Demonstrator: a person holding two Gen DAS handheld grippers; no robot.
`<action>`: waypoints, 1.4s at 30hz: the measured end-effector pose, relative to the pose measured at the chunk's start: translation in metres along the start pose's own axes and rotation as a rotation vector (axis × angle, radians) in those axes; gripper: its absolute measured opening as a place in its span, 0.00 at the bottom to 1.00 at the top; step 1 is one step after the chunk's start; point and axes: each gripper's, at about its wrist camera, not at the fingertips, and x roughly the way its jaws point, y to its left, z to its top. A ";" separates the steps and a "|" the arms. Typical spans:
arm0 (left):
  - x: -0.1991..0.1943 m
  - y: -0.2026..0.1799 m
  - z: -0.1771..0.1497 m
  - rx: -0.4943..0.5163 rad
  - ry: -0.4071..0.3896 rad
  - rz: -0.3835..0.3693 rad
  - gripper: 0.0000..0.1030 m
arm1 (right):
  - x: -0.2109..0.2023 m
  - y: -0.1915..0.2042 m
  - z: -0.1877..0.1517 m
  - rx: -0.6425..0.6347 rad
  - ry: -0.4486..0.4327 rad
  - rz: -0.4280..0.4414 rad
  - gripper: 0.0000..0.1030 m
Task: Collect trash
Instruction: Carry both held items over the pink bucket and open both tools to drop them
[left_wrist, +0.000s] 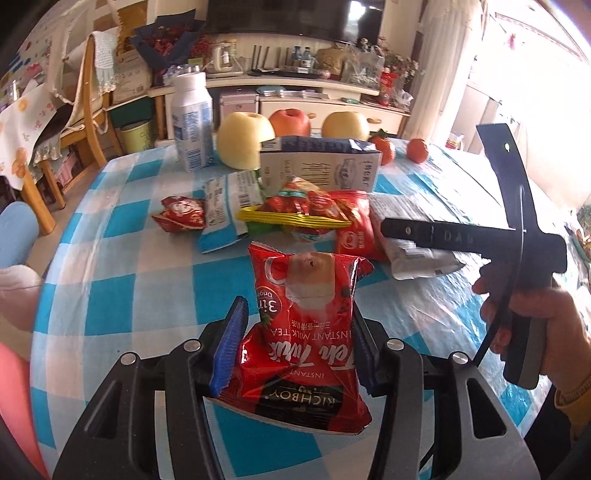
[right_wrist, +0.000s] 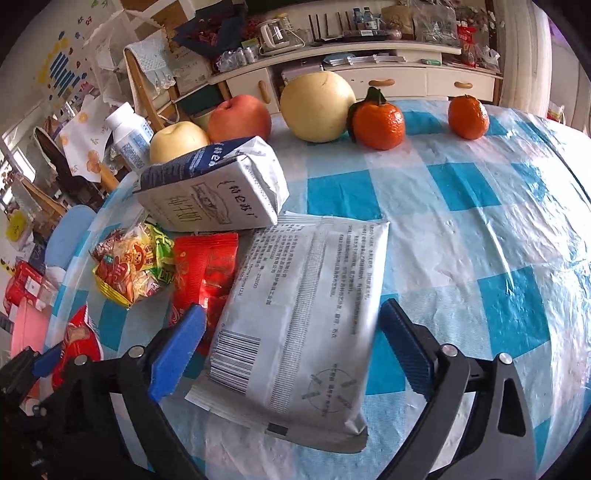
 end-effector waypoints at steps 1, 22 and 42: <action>0.000 0.003 0.000 -0.010 0.000 0.007 0.52 | 0.002 0.006 -0.001 -0.031 0.002 -0.024 0.96; -0.016 0.035 -0.001 -0.122 -0.049 0.021 0.52 | -0.019 0.002 -0.029 -0.125 -0.054 -0.072 0.72; -0.057 0.084 -0.005 -0.263 -0.118 0.087 0.52 | -0.084 0.042 -0.057 -0.124 -0.192 -0.031 0.72</action>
